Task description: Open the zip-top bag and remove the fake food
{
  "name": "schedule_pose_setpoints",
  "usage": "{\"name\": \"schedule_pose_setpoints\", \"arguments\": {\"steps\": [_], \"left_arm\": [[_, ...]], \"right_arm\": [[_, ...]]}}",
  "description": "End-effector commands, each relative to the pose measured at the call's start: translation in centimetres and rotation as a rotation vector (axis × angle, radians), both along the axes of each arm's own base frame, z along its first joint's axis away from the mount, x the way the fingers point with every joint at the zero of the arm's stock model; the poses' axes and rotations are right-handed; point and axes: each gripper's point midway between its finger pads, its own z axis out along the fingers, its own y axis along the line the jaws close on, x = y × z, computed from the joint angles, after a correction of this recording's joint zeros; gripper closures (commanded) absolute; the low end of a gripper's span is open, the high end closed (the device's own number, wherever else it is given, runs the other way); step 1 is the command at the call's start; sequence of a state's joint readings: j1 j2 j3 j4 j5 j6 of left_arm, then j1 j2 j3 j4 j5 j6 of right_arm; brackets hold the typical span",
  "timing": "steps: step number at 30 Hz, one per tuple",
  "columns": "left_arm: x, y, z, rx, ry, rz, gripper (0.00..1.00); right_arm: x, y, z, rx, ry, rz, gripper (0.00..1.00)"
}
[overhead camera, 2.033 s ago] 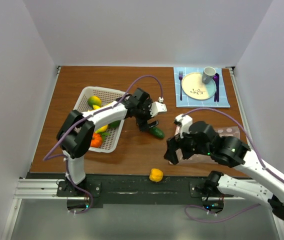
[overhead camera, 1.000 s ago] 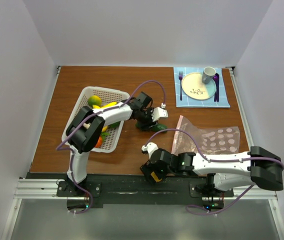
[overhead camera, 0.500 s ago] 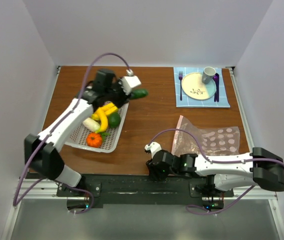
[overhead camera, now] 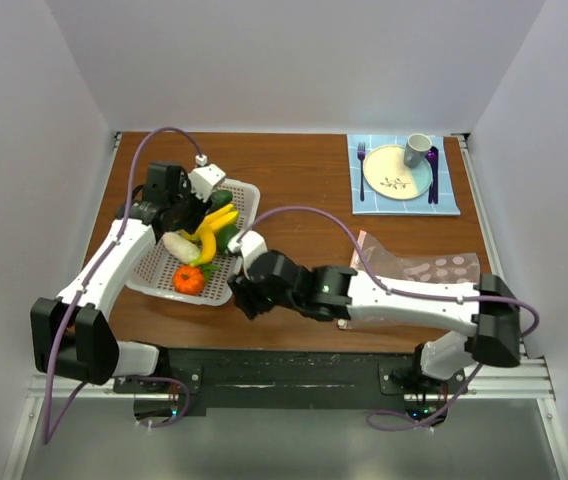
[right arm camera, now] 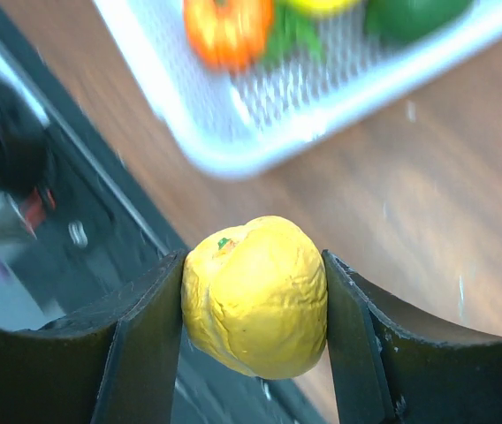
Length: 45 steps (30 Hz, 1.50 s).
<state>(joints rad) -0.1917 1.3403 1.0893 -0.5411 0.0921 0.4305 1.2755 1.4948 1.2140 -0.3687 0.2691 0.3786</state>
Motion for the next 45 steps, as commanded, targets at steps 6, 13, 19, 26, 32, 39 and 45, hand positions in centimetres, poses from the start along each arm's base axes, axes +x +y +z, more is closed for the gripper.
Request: {"name": "schedule_pose_setpoints", "arguments": {"steps": [6,13,19,26,32,39,45], "left_arm": [[-0.4,2.6,-3.3,0.007,0.035,0.138,0.72],[0.5,3.0,-3.2,-0.020,0.015,0.175,0.01],[2.0,2.4,1.2,-0.119,-0.075,0.209,0.00],[2.2,1.0,8.0,-0.292,-0.203,0.175,0.00],[2.3,0.8,14.5,-0.351,-0.314,0.135,0.00],[1.4,1.4,17.1,-0.373,-0.347,0.135,0.00],[0.1,1.6,15.9,-0.396,-0.347,0.165,0.01]], "right_arm": [[8.4,5.8,2.7,0.148,0.004,-0.070,0.94],[8.4,9.7,1.6,0.207,0.065,-0.019,0.92],[7.9,11.1,0.5,0.209,0.101,0.026,0.85],[7.8,10.1,0.7,0.195,0.089,0.009,0.01],[8.3,7.5,3.8,0.163,0.038,-0.046,0.01],[8.6,-1.2,9.0,0.112,-0.086,-0.240,0.01],[7.6,-10.8,10.0,0.016,-0.176,-0.407,0.02]]}}
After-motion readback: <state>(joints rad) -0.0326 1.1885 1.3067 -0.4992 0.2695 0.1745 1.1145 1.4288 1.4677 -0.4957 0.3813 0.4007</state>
